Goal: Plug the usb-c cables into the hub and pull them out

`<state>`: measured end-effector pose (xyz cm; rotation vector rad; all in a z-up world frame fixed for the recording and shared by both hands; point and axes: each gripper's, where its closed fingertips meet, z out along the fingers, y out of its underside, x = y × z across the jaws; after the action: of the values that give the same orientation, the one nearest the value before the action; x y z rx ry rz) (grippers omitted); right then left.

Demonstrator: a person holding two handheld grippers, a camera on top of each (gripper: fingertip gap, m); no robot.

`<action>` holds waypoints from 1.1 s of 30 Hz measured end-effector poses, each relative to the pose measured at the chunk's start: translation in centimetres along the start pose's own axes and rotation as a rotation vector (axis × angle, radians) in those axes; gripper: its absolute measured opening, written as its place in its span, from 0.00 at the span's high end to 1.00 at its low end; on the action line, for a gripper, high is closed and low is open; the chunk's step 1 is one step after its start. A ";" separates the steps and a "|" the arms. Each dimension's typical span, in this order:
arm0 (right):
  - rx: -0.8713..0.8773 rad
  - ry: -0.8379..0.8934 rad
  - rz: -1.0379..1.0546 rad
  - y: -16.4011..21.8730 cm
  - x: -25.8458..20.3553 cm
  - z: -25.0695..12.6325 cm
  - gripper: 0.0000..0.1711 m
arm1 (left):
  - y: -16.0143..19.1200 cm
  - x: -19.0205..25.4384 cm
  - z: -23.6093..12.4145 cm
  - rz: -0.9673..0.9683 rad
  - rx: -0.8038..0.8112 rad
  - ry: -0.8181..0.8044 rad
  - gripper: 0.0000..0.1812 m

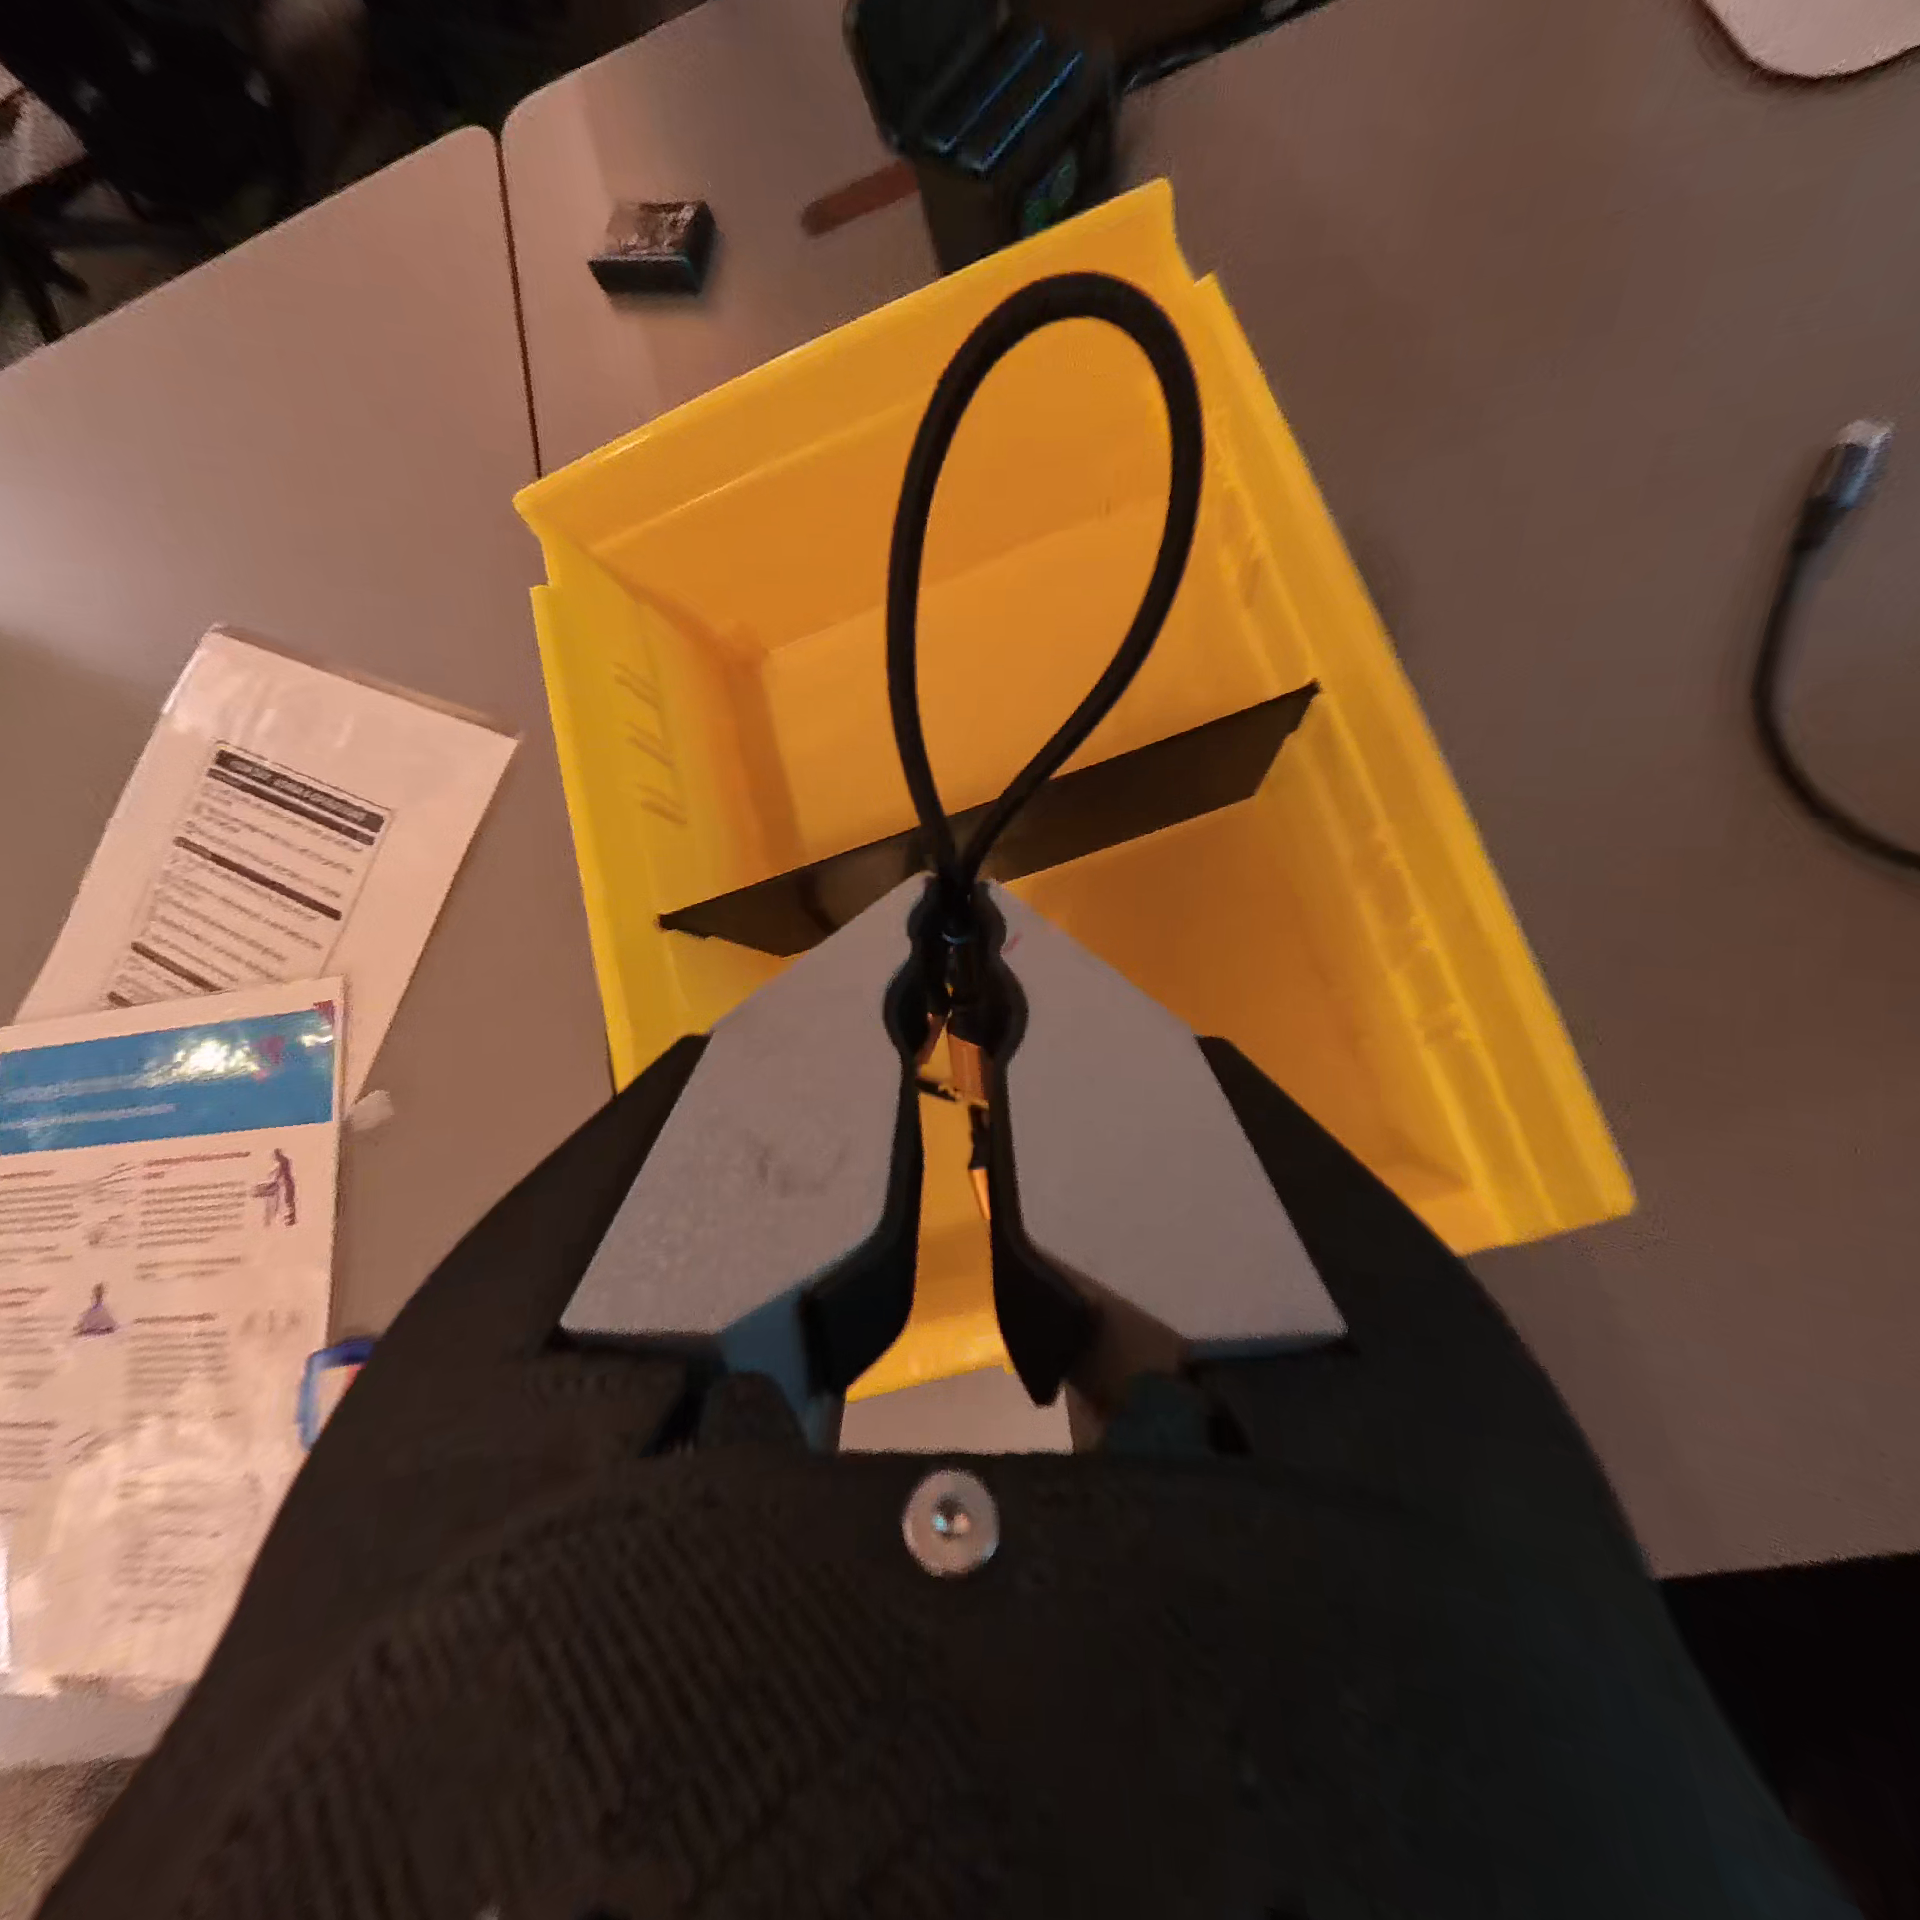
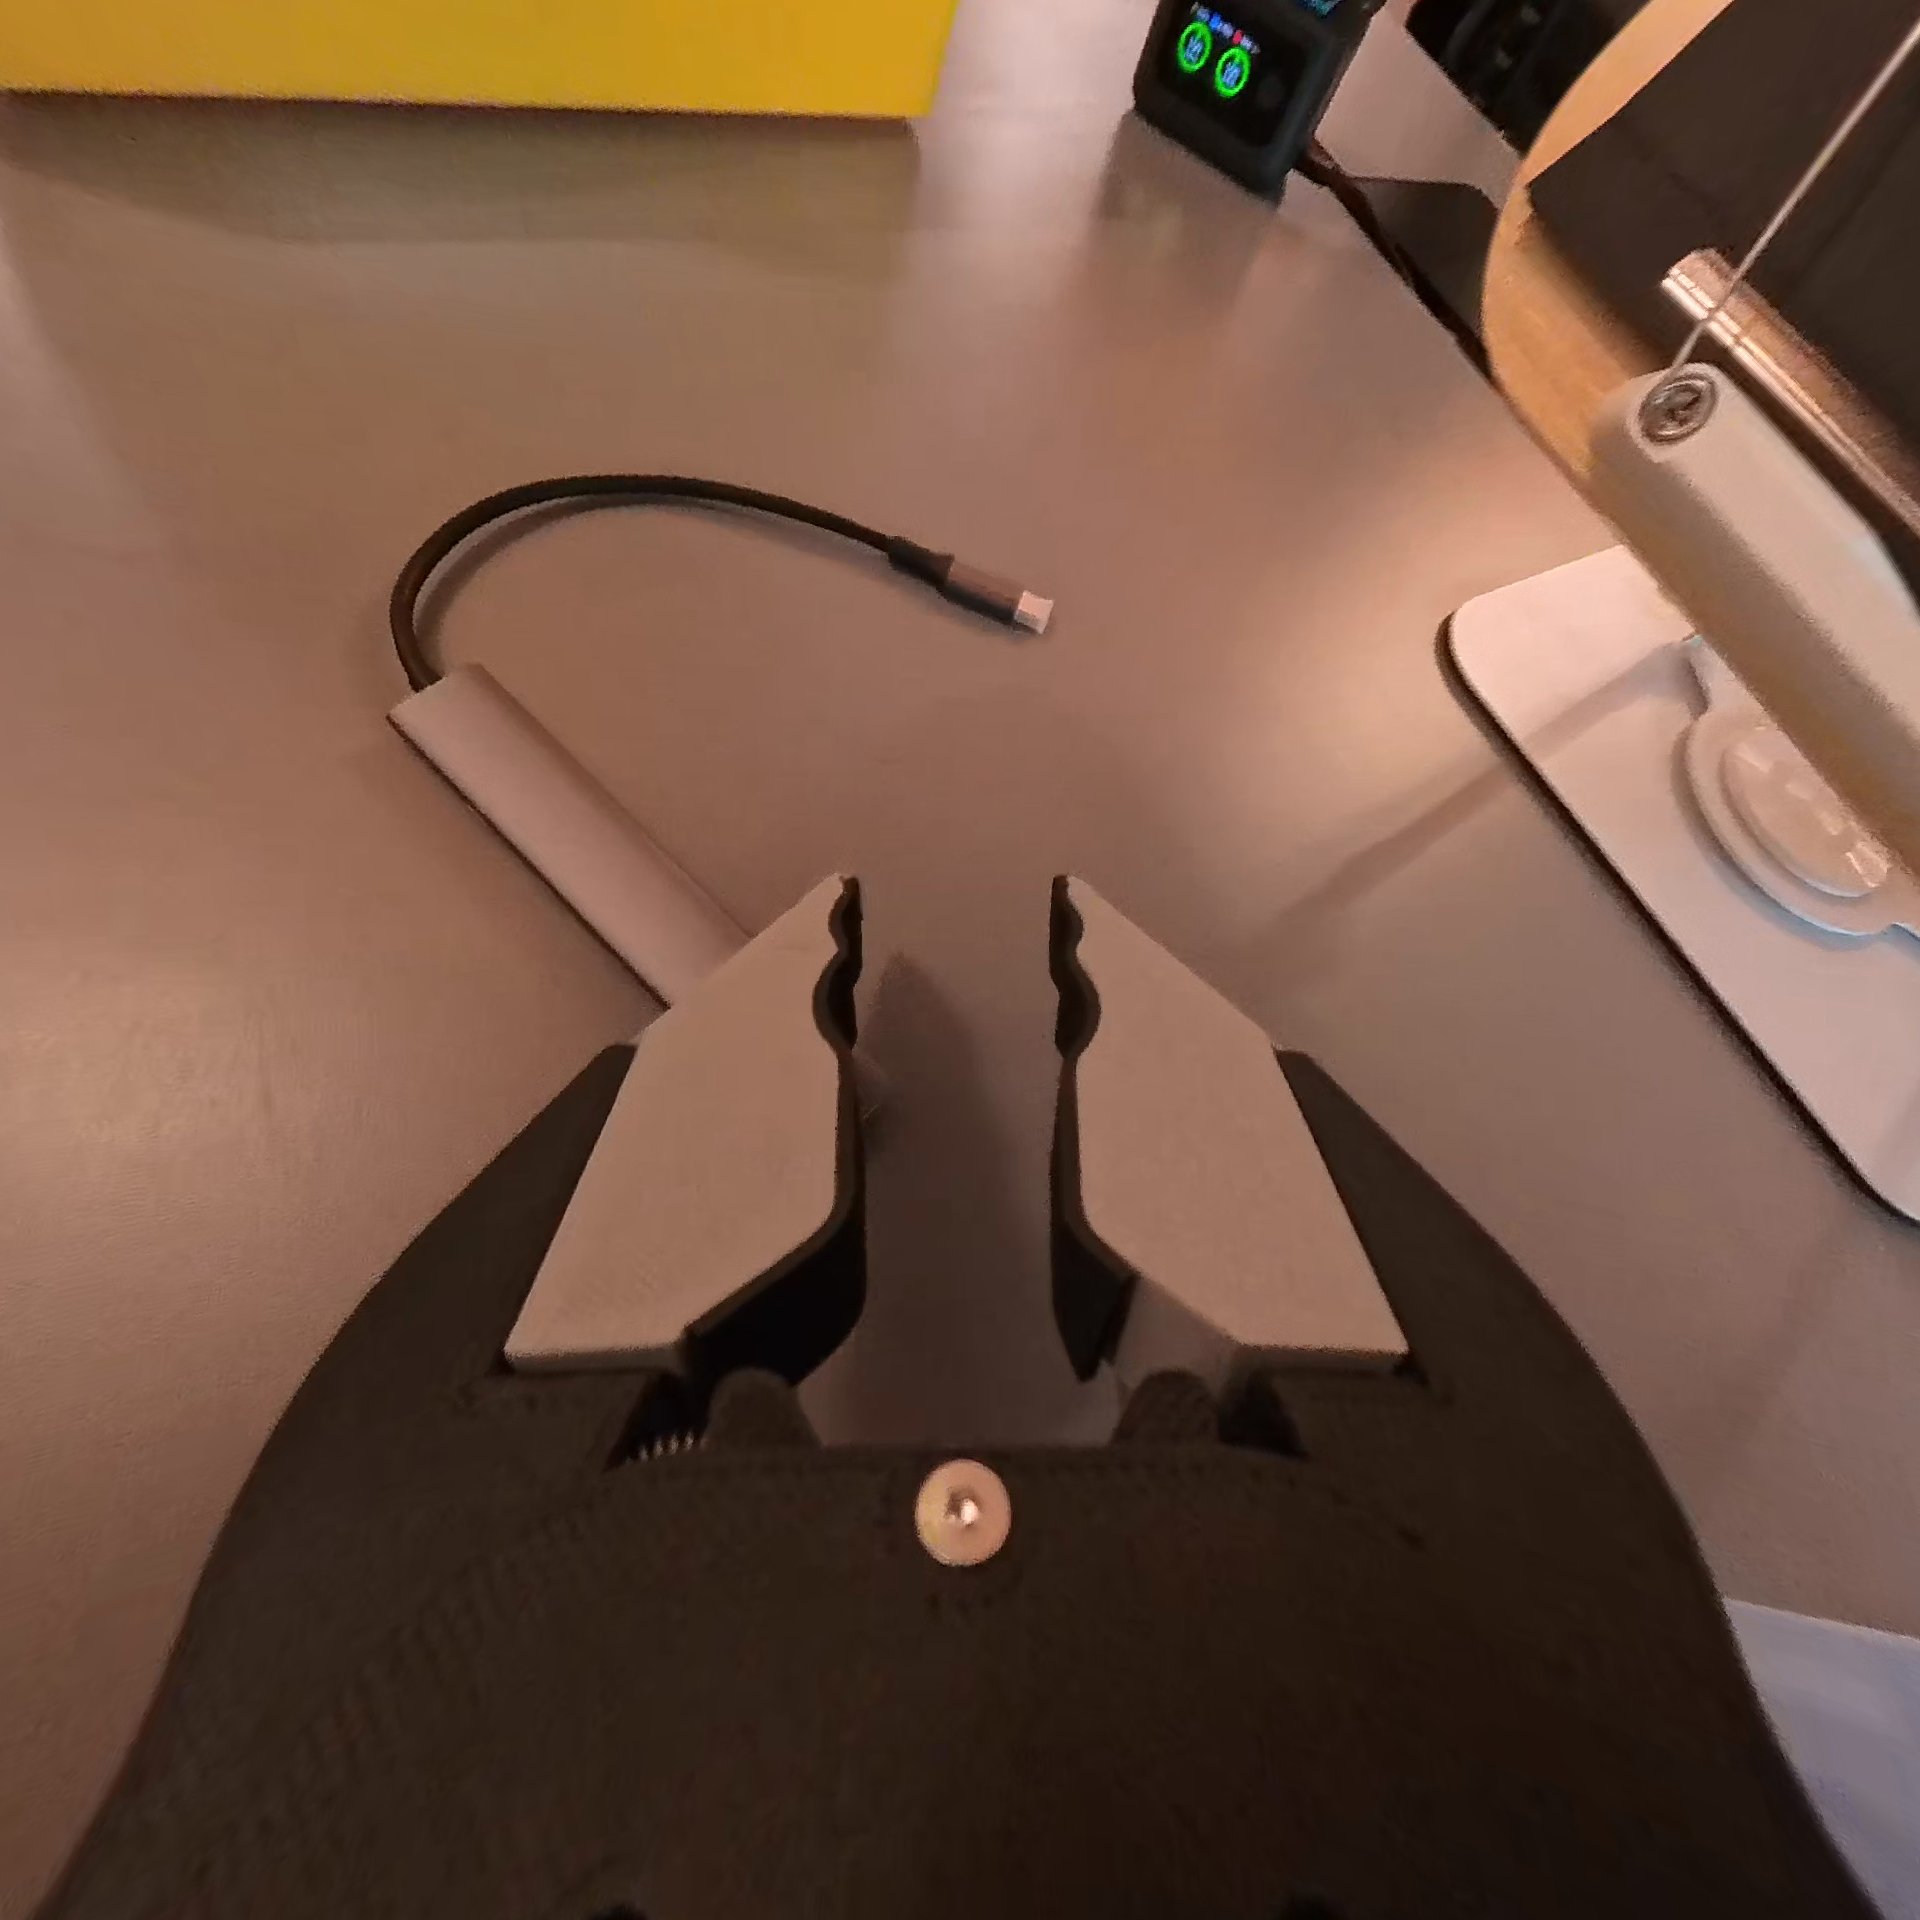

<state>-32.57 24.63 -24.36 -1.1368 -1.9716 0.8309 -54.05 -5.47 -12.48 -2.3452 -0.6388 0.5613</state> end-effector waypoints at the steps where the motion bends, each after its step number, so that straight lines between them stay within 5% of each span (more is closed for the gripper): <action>1: -0.010 -0.002 -0.005 0.1 -0.2 0.1 0.80 | 0.0 0.1 0.0 -0.003 0.006 -0.002 0.99; 10: -0.008 -0.017 0.011 -0.1 -0.6 0.0 0.78 | -1.9 0.0 -2.3 -0.039 0.157 -0.016 0.99; 15: -0.005 -0.023 0.007 -0.3 -0.8 0.0 0.78 | -5.2 3.9 -5.7 0.024 0.271 0.067 0.99; 23: 0.054 -0.035 0.050 -1.3 -0.3 -0.9 0.76 | -8.7 20.1 -7.8 0.197 0.332 0.411 0.99; 33: 0.061 0.022 0.130 -1.1 1.9 -1.5 0.76 | -4.4 38.2 -3.5 0.379 0.187 0.786 0.98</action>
<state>-32.53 26.19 -22.14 -1.2429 -1.8568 0.9353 -23.26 17.60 -15.70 -2.2574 0.2114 -0.1663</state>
